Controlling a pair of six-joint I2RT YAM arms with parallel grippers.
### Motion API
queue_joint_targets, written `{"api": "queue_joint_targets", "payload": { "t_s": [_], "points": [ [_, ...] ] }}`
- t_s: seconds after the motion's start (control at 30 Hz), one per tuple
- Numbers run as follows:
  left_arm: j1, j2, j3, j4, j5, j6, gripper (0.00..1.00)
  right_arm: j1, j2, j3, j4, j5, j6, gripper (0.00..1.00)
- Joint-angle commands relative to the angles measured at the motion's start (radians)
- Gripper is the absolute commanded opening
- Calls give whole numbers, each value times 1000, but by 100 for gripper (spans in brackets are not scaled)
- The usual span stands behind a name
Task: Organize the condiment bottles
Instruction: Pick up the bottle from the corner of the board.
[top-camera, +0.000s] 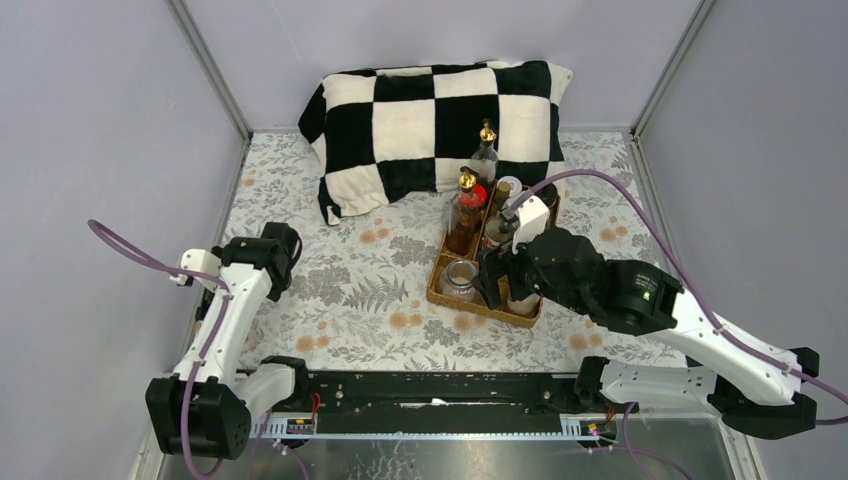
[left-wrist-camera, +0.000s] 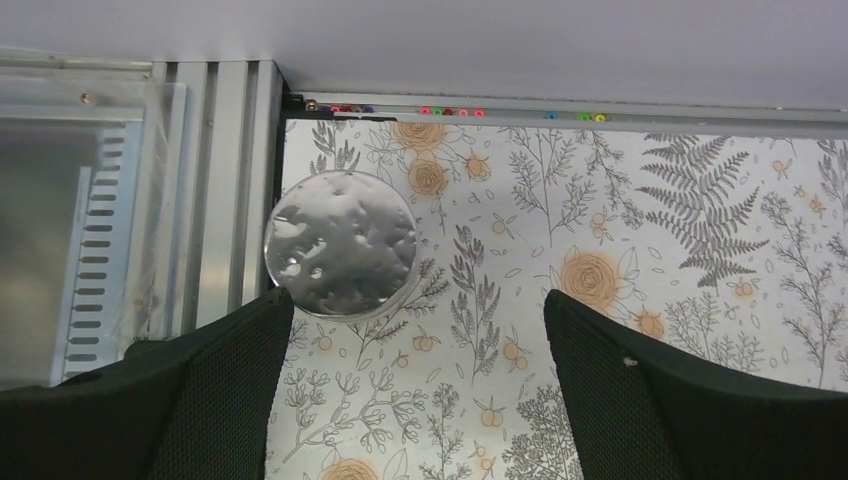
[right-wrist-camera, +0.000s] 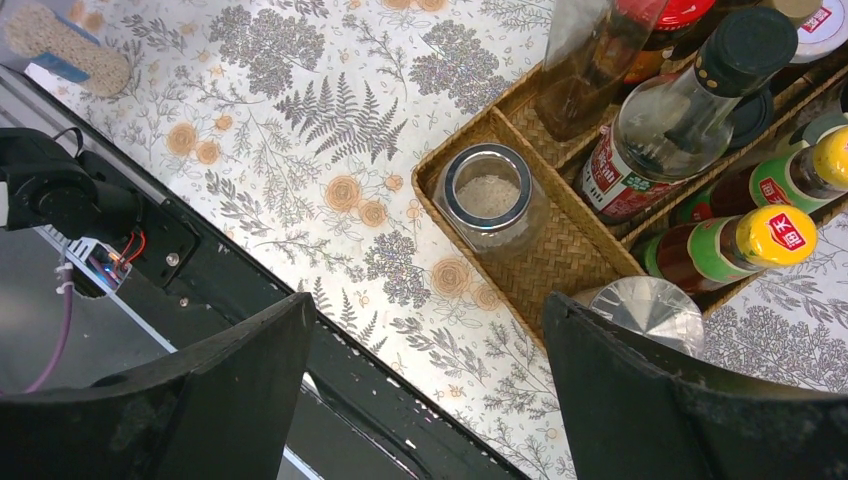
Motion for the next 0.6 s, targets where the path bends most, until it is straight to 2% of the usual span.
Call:
{"api": "queue_joint_targets", "payload": {
  "t_s": [0.0,0.23,0.4,0.57],
  "points": [
    [36,-1,-8,-16,-21,32,99,-2,-2,-11,42,-19,-3,90],
    [137,17,-4,-8,22,70,99,-2,-22,-42,50,-15,-8,90],
    [246,87,-9,44,115,130,99,-2,-39,-67,62,-19,-13,90],
    [288,133,-38,116,149,161,99,-2,-50,-80,56,-7,-22,90]
  ]
}}
